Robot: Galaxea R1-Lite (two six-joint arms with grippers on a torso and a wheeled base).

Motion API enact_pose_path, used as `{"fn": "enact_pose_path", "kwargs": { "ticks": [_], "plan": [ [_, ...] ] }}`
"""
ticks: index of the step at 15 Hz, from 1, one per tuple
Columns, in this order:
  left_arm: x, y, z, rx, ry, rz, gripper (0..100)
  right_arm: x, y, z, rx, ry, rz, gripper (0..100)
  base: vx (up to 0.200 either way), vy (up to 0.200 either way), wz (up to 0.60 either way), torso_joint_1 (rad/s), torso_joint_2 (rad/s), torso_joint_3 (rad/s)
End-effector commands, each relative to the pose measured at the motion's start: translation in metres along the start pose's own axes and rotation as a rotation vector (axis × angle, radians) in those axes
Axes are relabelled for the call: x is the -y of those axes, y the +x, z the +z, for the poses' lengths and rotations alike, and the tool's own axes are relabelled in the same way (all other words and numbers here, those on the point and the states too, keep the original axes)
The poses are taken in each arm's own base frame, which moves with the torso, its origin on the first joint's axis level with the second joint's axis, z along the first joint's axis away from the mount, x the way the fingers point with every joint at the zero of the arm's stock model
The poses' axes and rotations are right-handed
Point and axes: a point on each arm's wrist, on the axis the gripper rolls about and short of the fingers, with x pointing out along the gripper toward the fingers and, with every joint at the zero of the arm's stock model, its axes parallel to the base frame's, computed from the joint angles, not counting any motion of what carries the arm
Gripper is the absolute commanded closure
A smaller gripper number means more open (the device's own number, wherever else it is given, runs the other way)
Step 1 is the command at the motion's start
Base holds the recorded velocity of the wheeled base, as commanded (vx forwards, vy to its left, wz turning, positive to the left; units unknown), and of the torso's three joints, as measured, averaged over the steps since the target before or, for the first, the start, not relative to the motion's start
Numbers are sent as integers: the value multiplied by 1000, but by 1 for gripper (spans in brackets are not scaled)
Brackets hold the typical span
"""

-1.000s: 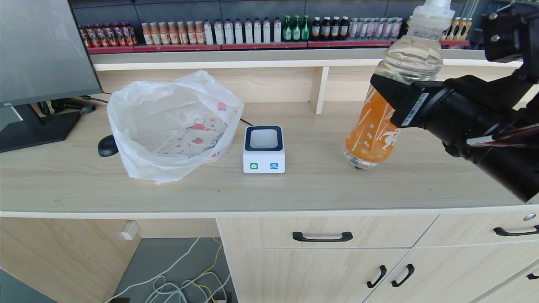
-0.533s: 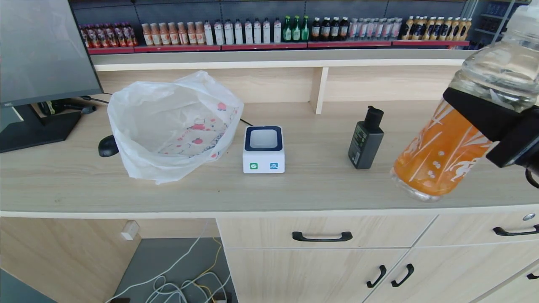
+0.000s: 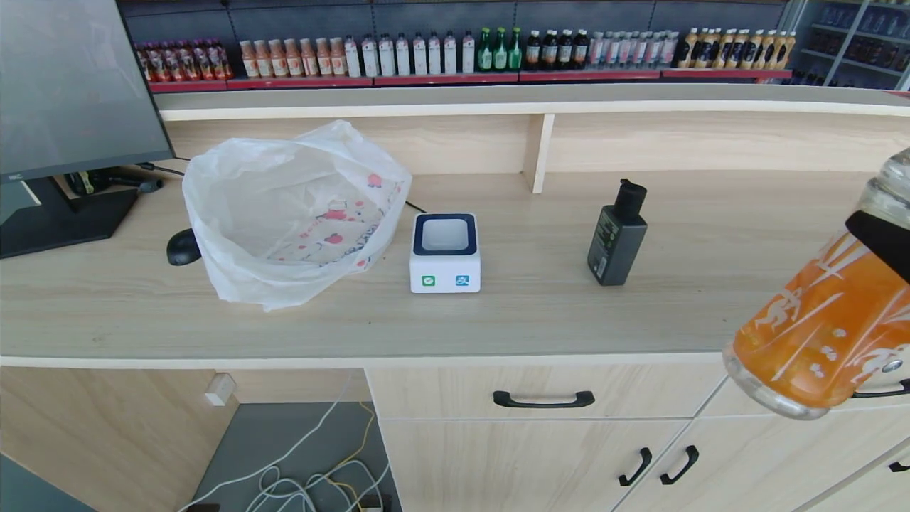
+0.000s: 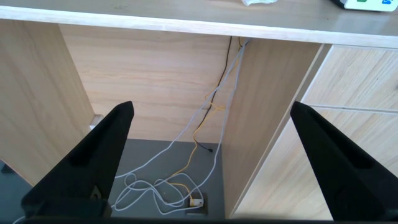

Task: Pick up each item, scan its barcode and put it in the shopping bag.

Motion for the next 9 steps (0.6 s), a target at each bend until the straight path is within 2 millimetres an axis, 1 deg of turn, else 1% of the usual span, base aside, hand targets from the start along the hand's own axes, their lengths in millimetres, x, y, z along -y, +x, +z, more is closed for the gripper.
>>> {"fn": "enact_pose_path", "kwargs": {
  "ticks": [1, 7, 9],
  "plan": [
    [0, 0, 0, 0, 0, 0, 0, 3, -10, -3, 4, 3, -1, 100, 0, 0, 0, 0, 0, 0],
    [0, 0, 0, 0, 0, 0, 0, 4, -14, -20, -54, -18, -3, 100, 0, 0, 0, 0, 0, 0],
    [0, 0, 0, 0, 0, 0, 0, 4, -16, -24, -69, -68, -2, 100, 0, 0, 0, 0, 0, 0]
  ]
}}
